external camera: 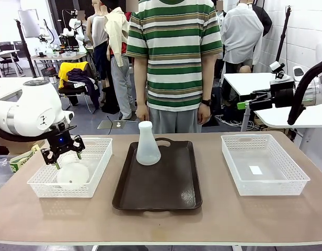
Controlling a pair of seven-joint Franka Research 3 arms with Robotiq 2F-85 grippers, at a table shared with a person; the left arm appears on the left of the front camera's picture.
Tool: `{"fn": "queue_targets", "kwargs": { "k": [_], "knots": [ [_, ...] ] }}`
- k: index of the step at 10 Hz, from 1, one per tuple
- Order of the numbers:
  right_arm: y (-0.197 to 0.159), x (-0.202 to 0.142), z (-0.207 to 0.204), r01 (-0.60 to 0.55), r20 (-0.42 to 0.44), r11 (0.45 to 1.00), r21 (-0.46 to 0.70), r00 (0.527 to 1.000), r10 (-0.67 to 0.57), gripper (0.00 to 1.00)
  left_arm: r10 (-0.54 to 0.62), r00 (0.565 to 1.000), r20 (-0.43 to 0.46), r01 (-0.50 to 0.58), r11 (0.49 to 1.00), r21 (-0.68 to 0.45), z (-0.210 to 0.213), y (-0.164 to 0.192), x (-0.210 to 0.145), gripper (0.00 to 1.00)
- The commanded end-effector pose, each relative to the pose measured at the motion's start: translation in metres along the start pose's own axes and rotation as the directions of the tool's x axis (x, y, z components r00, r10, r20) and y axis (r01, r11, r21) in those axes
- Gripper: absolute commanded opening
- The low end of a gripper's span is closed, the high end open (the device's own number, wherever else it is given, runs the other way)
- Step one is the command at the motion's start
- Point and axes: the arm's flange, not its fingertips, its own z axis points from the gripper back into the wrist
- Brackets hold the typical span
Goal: Prepare the laboratory tools.
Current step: Pick up the Big flask that the person points to.
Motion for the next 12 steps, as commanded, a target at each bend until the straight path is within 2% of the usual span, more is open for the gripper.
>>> {"fn": "queue_targets", "kwargs": {
  "k": [1,3,9,10,12],
  "knots": [
    [0.001,0.001,0.0,-0.006,-0.015,1.0,0.001,1.0,0.006,1.0,0.043,0.999,0.018,-0.044,0.998,0.036,-0.005,-0.005,-0.002,0.39],
    [0.001,0.001,0.0,-0.006,-0.015,1.0,0.001,1.0,0.006,1.0,0.053,0.999,0.009,-0.054,0.998,0.04,-0.007,-0.004,-0.002,0.01],
    [0.001,0.001,0.0,-0.006,-0.015,1.0,0.001,1.0,0.006,1.0,0.058,0.998,0.032,-0.059,0.998,0.03,-0.004,0.0,-0.003,0.0],
    [0.001,0.001,0.0,-0.006,-0.015,1.0,0.001,1.0,0.006,1.0,0.067,0.998,0.006,-0.067,0.998,0.014,0.003,0.009,-0.006,0.0],
    [0.001,0.001,0.0,-0.006,-0.015,1.0,0.001,1.0,0.006,1.0,0.026,1.0,-0.007,-0.026,1.0,0.011,-0.004,0.002,0.0,0.0]
  ]
}}
